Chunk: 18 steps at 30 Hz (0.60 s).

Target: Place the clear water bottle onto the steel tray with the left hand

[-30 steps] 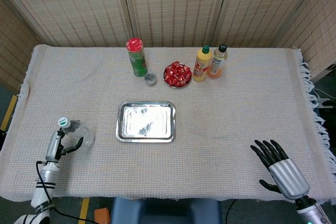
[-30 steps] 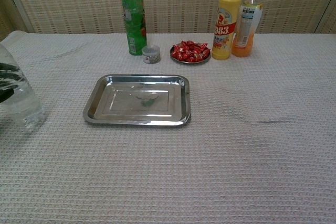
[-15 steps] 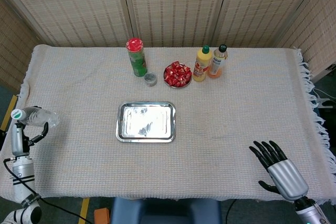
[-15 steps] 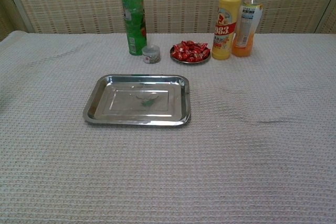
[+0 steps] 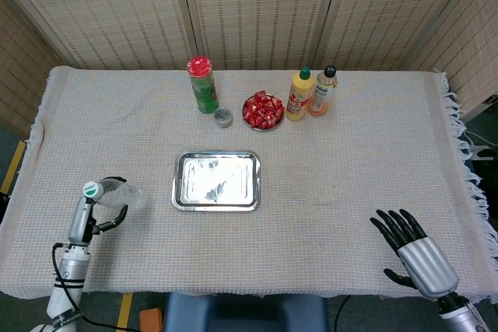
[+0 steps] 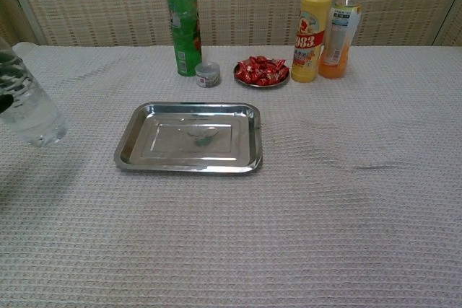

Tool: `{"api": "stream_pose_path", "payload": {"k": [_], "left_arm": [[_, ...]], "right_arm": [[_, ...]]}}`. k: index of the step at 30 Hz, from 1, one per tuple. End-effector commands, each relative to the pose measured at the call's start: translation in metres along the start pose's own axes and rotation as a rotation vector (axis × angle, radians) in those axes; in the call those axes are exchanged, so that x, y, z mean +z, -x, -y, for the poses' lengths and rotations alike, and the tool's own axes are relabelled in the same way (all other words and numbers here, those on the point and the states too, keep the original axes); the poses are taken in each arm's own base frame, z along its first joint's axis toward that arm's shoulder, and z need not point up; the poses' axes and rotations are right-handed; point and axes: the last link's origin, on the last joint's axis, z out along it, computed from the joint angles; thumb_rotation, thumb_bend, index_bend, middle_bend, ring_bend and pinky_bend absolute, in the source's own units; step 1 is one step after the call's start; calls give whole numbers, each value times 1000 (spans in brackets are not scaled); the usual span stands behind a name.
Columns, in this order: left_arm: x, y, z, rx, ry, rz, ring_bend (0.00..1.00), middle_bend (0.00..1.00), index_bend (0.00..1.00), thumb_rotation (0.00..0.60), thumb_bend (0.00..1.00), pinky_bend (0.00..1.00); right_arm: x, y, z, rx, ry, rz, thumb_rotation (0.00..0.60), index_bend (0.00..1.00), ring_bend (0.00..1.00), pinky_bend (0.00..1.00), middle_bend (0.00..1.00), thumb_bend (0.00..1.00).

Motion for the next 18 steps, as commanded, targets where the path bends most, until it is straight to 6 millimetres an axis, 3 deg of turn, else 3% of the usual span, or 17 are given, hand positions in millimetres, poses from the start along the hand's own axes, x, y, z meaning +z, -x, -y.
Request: {"api": "stream_pose_path", "payload": {"k": [1, 6, 8, 10, 18], "left_arm": [[8, -15, -25, -1, 89, -33, 234, 398, 364, 600, 456, 263], [0, -24, -75, 35, 274, -89, 234, 398, 364, 600, 458, 264], [-3, -23, -81, 43, 280, -86, 234, 398, 364, 600, 457, 264], [-6, -20, -75, 45, 232, -54, 234, 397, 362, 600, 457, 264], [-9, 9, -11, 34, -31, 110, 227, 389, 356, 600, 457, 257]], "right_arm": [[1, 0, 0, 1, 3, 2, 600, 0, 0, 0, 0, 55], [1, 1, 0, -2, 1, 7, 600, 0, 0, 0, 0, 55], [1, 1, 1, -2, 0, 7, 600, 0, 0, 0, 0, 55], [1, 2, 1, -3, 0, 8, 600, 0, 0, 0, 0, 55], [2, 2, 0, -4, 5, 11, 600, 0, 0, 0, 0, 55]]}}
